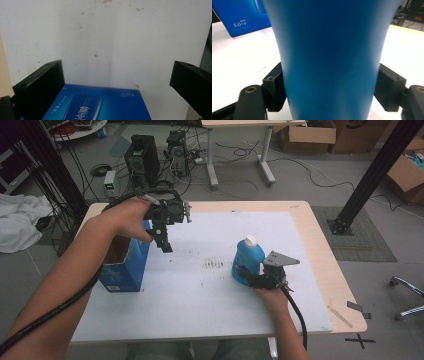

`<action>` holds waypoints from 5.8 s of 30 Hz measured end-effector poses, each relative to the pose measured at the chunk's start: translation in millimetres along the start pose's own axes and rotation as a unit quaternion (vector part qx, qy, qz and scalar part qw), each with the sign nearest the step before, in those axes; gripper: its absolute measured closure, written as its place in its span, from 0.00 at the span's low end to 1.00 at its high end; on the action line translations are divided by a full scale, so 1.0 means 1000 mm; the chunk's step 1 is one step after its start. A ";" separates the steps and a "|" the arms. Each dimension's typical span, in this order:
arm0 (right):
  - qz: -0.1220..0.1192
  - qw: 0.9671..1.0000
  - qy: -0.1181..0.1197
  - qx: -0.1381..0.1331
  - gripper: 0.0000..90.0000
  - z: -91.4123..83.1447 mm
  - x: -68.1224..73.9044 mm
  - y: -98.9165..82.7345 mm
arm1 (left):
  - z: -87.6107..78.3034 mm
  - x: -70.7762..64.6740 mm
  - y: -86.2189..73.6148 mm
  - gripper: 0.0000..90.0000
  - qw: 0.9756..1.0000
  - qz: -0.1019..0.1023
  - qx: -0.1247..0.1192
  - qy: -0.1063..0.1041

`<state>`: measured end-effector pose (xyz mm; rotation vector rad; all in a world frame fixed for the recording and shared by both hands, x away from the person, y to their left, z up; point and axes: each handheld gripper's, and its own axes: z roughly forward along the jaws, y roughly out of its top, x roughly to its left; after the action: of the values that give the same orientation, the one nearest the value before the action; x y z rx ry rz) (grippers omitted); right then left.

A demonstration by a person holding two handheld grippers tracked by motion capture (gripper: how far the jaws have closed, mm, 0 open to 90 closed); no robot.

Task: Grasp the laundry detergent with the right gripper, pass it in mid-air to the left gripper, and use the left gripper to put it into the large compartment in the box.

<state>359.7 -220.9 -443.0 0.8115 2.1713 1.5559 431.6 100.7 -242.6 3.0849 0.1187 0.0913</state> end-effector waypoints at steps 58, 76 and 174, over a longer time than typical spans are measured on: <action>-0.072 0.988 0.137 0.023 0.49 -0.006 0.033 0.060 | -0.005 -0.023 0.006 0.00 1.000 0.024 0.006 -0.009; -0.107 0.961 0.252 0.048 0.49 0.052 0.084 0.064 | -0.007 -0.068 0.027 0.00 0.997 0.068 0.012 -0.023; -0.119 0.949 0.292 0.026 0.50 0.086 0.118 0.089 | -0.003 -0.099 0.045 0.38 0.994 0.098 0.043 0.009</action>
<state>339.8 -61.7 -382.5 0.0783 2.5944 1.7717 336.6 48.1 -242.3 3.1743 -0.1838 0.1257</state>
